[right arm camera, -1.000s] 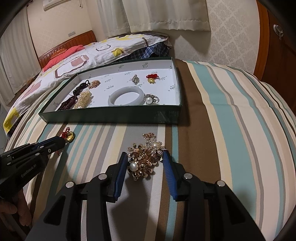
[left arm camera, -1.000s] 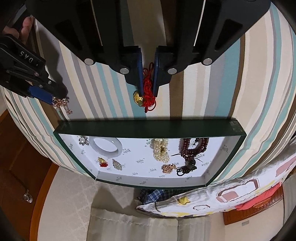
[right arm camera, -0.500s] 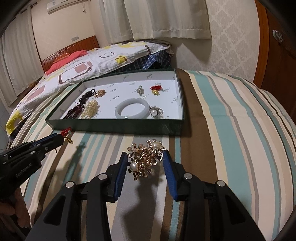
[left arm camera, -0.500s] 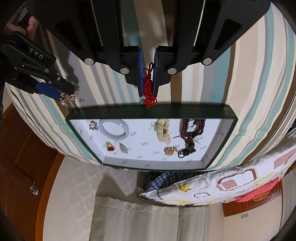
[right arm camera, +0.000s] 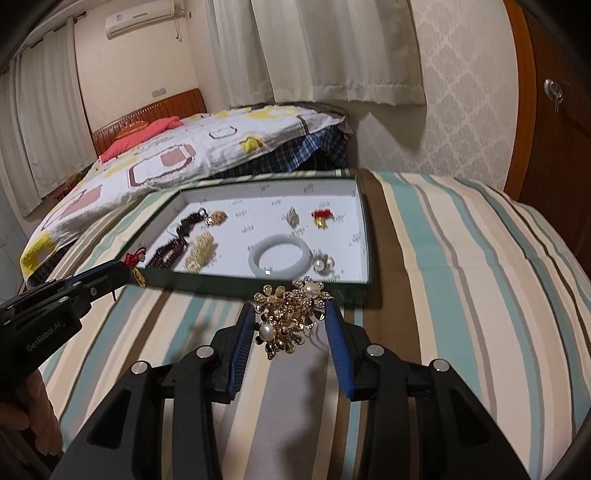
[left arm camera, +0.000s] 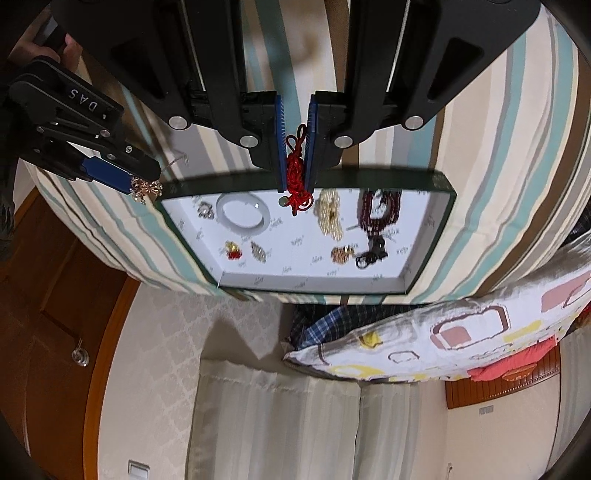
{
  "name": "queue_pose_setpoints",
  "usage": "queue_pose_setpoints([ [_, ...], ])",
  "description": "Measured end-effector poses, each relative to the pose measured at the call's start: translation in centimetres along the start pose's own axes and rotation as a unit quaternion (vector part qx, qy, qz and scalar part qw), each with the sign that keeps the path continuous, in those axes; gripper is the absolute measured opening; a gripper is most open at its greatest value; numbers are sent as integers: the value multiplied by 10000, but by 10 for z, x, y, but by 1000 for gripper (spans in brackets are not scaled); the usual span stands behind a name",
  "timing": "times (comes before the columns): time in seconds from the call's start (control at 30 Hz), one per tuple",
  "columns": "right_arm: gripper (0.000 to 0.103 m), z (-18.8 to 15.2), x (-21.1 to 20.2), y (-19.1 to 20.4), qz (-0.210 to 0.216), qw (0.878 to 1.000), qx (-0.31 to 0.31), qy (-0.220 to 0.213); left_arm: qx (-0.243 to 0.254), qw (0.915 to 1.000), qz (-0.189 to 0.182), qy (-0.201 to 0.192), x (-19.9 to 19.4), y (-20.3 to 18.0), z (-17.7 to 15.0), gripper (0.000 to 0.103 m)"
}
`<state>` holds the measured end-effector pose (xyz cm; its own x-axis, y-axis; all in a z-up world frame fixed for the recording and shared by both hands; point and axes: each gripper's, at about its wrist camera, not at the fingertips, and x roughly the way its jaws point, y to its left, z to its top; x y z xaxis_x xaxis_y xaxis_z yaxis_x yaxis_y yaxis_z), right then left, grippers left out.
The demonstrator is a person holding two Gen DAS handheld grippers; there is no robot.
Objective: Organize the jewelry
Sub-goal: 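Carry tassel charm into box with left tool while right tool carries flower brooch there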
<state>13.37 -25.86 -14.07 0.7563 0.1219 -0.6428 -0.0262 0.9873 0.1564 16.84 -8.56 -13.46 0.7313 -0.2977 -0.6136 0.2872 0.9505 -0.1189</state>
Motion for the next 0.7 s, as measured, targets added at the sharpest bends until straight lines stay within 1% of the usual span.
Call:
queue_pose_setpoints([
  [0.13,40,12,-6,2,0,9999,-50,-162,24,9998,-32,-176,-7,-2,10,9],
  [0.37,39,42,-12,6,-19,9984,-177,-536,52,9987,-52,-508,-12,-4,36,9],
  [0.57,39,67,-17,7,-8,9959,-296,-852,97,9966,-49,-816,-12,-7,62,9],
  [0.7,39,81,-13,6,-10,9945,-334,-989,112,9956,-33,-929,-5,-9,77,9],
])
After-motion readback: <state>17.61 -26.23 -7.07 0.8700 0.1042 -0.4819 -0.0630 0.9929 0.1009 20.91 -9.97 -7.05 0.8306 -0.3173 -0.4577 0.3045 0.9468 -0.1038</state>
